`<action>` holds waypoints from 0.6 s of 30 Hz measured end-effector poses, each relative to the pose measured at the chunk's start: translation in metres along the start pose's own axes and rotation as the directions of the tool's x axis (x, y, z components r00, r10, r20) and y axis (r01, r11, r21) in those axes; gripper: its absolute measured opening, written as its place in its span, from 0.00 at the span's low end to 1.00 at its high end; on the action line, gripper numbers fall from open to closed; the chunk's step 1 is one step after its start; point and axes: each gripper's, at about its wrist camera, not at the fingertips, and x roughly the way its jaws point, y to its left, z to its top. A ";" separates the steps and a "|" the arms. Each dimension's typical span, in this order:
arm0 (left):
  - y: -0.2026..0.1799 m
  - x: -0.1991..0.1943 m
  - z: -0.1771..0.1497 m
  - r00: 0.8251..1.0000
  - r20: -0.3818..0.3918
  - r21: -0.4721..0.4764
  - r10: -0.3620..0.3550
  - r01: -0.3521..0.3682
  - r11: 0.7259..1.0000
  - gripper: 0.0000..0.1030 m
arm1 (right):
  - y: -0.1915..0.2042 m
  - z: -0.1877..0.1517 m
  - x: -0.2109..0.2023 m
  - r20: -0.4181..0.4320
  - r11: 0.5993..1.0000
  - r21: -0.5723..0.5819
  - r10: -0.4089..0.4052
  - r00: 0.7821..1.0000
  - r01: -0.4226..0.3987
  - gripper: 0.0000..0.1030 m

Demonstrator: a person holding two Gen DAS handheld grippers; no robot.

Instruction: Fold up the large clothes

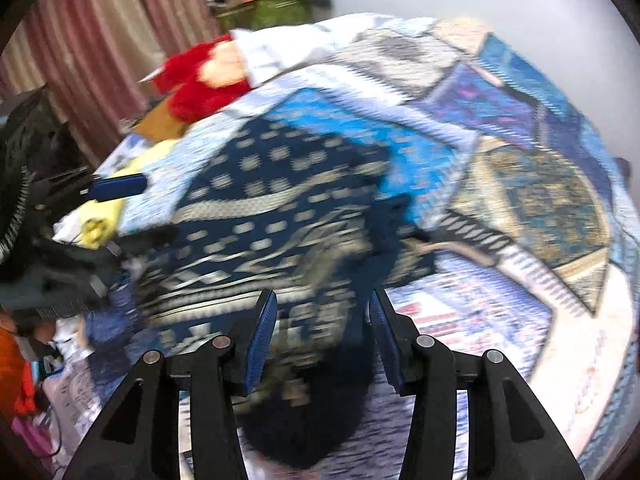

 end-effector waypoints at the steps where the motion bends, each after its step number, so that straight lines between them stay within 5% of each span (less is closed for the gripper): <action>1: -0.005 0.006 -0.007 1.000 -0.027 0.010 0.009 -0.009 1.000 0.76 | 0.008 -0.002 0.008 -0.034 0.999 -0.010 0.036 0.999 -0.036 0.44; 5: -0.011 0.020 -0.033 0.996 -0.071 0.022 0.049 -0.047 0.999 0.78 | 0.018 -0.021 0.033 -0.136 0.999 -0.037 0.027 0.990 -0.033 0.44; 13: 0.006 0.022 -0.077 0.987 -0.152 -0.061 0.050 -0.060 0.996 0.85 | 0.018 -0.053 0.019 -0.143 0.989 -0.142 -0.059 0.988 0.038 0.47; 18: 0.010 0.006 -0.095 0.979 -0.172 -0.075 0.113 -0.127 0.989 0.82 | -0.002 -0.069 0.005 -0.155 0.999 -0.026 -0.035 0.987 0.031 0.51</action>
